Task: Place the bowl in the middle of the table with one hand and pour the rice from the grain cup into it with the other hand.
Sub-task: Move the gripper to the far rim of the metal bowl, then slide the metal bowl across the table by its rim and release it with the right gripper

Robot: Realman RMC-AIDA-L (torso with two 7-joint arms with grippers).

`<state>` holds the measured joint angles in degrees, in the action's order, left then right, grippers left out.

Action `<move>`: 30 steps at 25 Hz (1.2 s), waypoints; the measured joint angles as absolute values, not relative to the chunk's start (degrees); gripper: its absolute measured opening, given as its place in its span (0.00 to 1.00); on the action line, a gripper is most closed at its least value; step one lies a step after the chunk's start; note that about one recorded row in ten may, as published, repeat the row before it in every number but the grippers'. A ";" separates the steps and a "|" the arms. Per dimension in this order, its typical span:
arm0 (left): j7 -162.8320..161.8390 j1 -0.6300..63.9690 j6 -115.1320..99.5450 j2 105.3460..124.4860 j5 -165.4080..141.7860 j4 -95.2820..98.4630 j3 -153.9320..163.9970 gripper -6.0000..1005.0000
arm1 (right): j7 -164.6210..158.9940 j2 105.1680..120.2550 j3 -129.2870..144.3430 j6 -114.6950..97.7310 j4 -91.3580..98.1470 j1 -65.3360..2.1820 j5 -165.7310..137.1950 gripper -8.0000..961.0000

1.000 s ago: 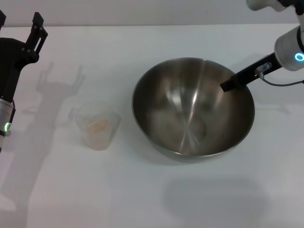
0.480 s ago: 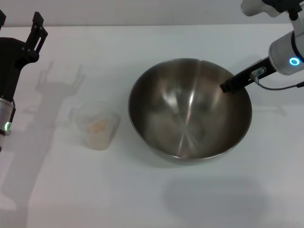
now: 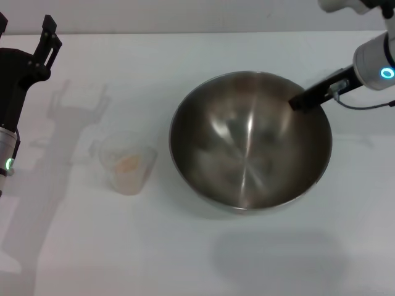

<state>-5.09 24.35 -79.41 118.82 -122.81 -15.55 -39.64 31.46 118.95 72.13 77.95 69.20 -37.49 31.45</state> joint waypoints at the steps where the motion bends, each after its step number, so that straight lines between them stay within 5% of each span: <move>1: -5.10 24.35 -79.42 118.82 -122.82 -15.55 -39.64 0.80 | 31.47 118.95 71.97 78.04 71.29 -36.93 32.06 0.02; 30: -5.12 24.11 -79.54 118.91 -122.96 -15.65 -39.35 0.79 | 32.24 119.10 73.68 77.31 69.95 -36.39 40.86 0.02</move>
<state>-5.12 24.11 -79.54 118.91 -122.96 -15.65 -39.35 32.24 119.10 73.68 77.31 69.95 -36.39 40.86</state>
